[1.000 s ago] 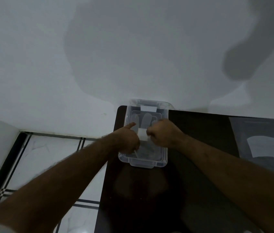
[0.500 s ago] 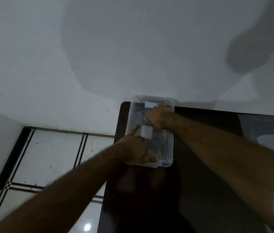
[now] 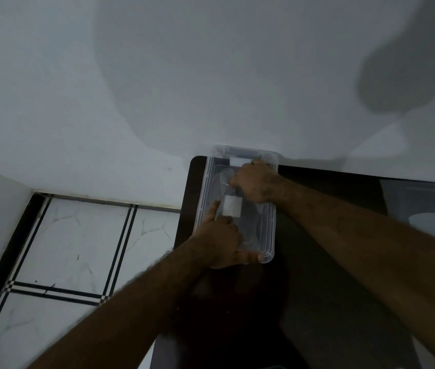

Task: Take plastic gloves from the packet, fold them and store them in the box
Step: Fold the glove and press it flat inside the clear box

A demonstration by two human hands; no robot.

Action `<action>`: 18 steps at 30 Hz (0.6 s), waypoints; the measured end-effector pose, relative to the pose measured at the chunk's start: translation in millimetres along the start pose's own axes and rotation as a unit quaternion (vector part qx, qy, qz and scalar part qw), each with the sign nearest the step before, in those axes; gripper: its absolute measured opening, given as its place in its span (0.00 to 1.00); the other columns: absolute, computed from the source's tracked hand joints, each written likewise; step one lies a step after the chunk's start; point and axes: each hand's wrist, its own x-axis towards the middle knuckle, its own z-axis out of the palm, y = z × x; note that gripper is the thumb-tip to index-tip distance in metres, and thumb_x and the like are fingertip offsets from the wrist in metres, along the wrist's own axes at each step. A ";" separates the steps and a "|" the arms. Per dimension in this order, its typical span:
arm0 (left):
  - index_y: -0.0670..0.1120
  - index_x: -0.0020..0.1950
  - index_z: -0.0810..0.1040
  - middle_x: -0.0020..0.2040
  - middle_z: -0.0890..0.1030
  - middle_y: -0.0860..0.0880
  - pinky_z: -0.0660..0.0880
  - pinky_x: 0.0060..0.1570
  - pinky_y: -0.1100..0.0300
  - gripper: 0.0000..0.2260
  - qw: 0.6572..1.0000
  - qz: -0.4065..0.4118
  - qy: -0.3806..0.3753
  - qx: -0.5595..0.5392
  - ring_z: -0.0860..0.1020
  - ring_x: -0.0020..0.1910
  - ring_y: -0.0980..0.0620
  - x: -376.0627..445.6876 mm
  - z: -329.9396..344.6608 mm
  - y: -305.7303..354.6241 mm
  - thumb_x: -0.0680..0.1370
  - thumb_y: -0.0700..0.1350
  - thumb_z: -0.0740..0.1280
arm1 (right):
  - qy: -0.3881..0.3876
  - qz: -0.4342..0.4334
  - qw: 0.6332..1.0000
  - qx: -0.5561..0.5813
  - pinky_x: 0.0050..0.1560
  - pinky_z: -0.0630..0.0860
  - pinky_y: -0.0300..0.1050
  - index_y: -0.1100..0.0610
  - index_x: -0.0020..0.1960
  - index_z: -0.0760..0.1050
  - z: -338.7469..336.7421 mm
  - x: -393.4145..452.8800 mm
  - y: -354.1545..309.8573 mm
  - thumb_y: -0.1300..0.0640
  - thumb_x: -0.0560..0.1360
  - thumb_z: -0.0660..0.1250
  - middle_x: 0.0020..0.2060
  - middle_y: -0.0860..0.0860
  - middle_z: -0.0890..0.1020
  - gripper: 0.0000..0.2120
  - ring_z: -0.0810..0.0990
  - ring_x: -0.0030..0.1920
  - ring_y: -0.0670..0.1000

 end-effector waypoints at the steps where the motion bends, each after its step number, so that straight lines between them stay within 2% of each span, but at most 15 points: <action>1: 0.50 0.63 0.85 0.62 0.86 0.47 0.29 0.78 0.33 0.54 1.000 0.007 -0.011 0.000 0.72 0.76 0.47 1.3 1.4 -0.6 0.72 0.82 0.33 | 0.000 -0.005 1.000 0.006 0.73 0.64 0.58 0.50 0.70 0.76 1.5 0.5 -1.8 0.54 0.81 0.67 0.65 0.53 0.82 0.17 0.76 0.67 0.56; 4: 0.50 0.63 0.85 0.64 0.85 0.50 0.32 0.78 0.29 0.52 0.998 0.036 -0.050 -0.001 0.69 0.79 0.47 4.7 6.7 -6.5 0.74 0.80 0.33 | 0.013 -0.011 1.000 0.001 0.73 0.66 0.60 0.51 0.75 0.72 6.7 6.4 -7.0 0.54 0.80 0.69 0.71 0.53 0.78 0.24 0.73 0.70 0.57; 7: 0.49 0.65 0.84 0.67 0.84 0.50 0.31 0.79 0.31 0.51 0.997 0.050 -0.051 0.008 0.68 0.80 0.46 2.5 8.9 -11.8 0.76 0.79 0.33 | 0.031 -0.017 0.999 -0.019 0.72 0.69 0.60 0.51 0.77 0.70 8.6 12.2 -11.5 0.54 0.78 0.70 0.73 0.53 0.75 0.28 0.72 0.71 0.57; 11: 0.48 0.70 0.82 0.66 0.84 0.47 0.33 0.81 0.33 0.52 0.999 0.036 -0.017 0.031 0.69 0.79 0.46 -6.4 5.0 -12.8 0.75 0.80 0.33 | 0.041 -0.014 0.998 -0.042 0.71 0.69 0.60 0.48 0.78 0.70 5.2 19.0 -14.6 0.52 0.80 0.68 0.74 0.54 0.73 0.26 0.70 0.72 0.59; 18: 0.49 0.72 0.80 0.72 0.81 0.46 0.36 0.81 0.32 0.51 1.000 0.011 -0.001 0.027 0.67 0.82 0.43 -14.8 5.4 -3.5 0.75 0.79 0.34 | 0.022 -0.014 0.998 -0.051 0.73 0.66 0.61 0.44 0.78 0.70 3.0 32.8 -18.9 0.45 0.82 0.67 0.74 0.55 0.73 0.25 0.69 0.74 0.60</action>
